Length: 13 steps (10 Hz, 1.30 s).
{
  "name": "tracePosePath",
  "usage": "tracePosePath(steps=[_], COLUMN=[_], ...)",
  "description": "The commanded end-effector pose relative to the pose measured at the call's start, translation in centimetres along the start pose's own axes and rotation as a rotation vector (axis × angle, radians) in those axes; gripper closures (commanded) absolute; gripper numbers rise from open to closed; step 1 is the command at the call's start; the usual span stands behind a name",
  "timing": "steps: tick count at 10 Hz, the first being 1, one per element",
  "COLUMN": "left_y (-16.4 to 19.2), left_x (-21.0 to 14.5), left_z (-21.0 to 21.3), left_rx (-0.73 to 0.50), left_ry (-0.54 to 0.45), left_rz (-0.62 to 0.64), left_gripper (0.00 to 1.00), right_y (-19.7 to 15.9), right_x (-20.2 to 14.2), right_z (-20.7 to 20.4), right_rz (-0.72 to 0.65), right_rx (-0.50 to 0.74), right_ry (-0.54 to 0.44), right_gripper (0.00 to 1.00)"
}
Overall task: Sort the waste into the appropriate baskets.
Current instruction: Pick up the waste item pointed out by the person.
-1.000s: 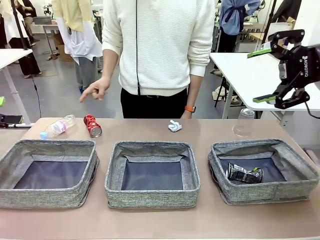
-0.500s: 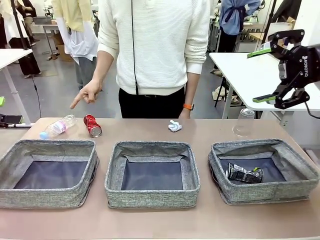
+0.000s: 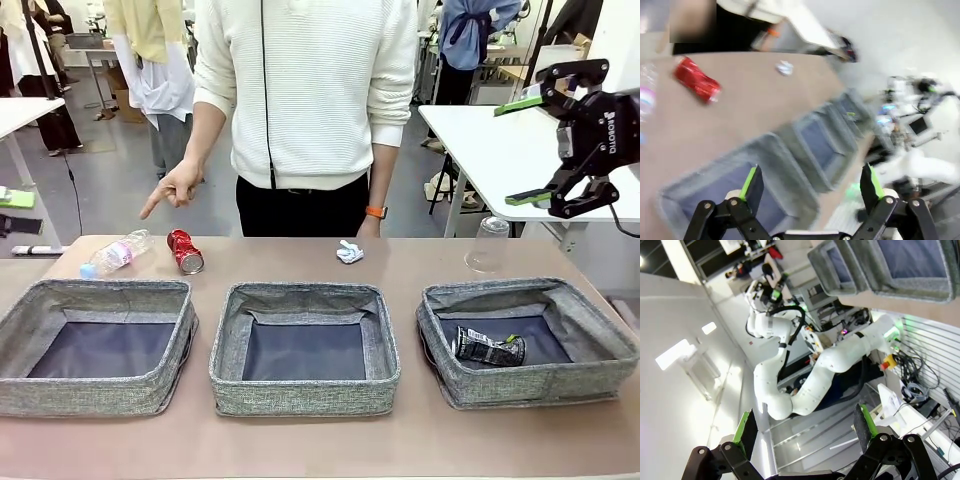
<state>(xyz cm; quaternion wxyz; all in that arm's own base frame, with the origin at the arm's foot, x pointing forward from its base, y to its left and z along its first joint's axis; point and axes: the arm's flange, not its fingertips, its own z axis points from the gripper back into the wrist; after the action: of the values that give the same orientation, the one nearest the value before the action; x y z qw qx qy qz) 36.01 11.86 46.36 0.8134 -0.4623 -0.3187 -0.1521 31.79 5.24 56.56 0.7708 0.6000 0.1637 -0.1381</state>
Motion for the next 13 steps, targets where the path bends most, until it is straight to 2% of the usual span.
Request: tracePosePath(steps=[1, 2, 3, 4, 5, 6, 7, 10, 11, 12, 13], left_y=[-1.3, -1.2, -1.0, -0.9, -0.6, -0.3, -1.6, -1.6, -1.1, -0.7, 1.0], left_x=[2.7, 3.6, 3.9, 4.0, 4.1, 4.3, 5.1, 5.1, 5.0, 5.5, 7.6], left_z=[-2.5, -3.5, -4.6, -5.7, -6.5, -6.8, -5.4, -5.4, -6.2, -6.7, -7.6], left_rx=[0.465, 0.652, 0.765, 0.834, 0.846, 0.885, 0.736, 0.736, 0.773, 0.718, 0.662], left_ry=[0.028, 0.122, 0.194, 0.237, 0.277, 0.282, 0.157, 0.157, 0.175, 0.256, 0.311], left_rz=[-0.098, -0.196, -0.262, -0.281, -0.299, -0.268, -0.363, -0.363, -0.37, -0.405, -0.401], left_gripper=[0.0, 0.0, 0.0, 0.0, 0.0, 0.0, 0.0, 0.0, 0.0, 0.0, 0.0], right_y=[0.2, 0.2, 0.2, 0.2, 0.2, 0.2, 0.2, 0.2, 0.2, 0.2, 0.2], right_x=[0.1, 0.1, 0.1, 0.1, 0.1, 0.1, 0.1, 0.1, 0.1, 0.1, 0.1], right_z=[0.0, 0.0, 0.0, 0.0, 0.0, 0.0, 0.0, 0.0, 0.0, 0.0, 0.0], right_rz=[0.025, 0.025, 0.025, 0.025, 0.025, 0.025, 0.025, 0.025, 0.025, 0.025, 0.025], right_rx=[0.021, 0.021, 0.021, 0.021, 0.021, 0.021, 0.021, 0.021, 0.021, 0.021, 0.021], right_ry=[0.007, 0.007, 0.007, 0.007, 0.007, 0.007, 0.007, 0.007, 0.007, 0.007, 0.007], right_gripper=[0.0, 0.0, 0.0, 0.0, 0.0, 0.0, 0.0, 0.0, 0.0, 0.0, 0.0])
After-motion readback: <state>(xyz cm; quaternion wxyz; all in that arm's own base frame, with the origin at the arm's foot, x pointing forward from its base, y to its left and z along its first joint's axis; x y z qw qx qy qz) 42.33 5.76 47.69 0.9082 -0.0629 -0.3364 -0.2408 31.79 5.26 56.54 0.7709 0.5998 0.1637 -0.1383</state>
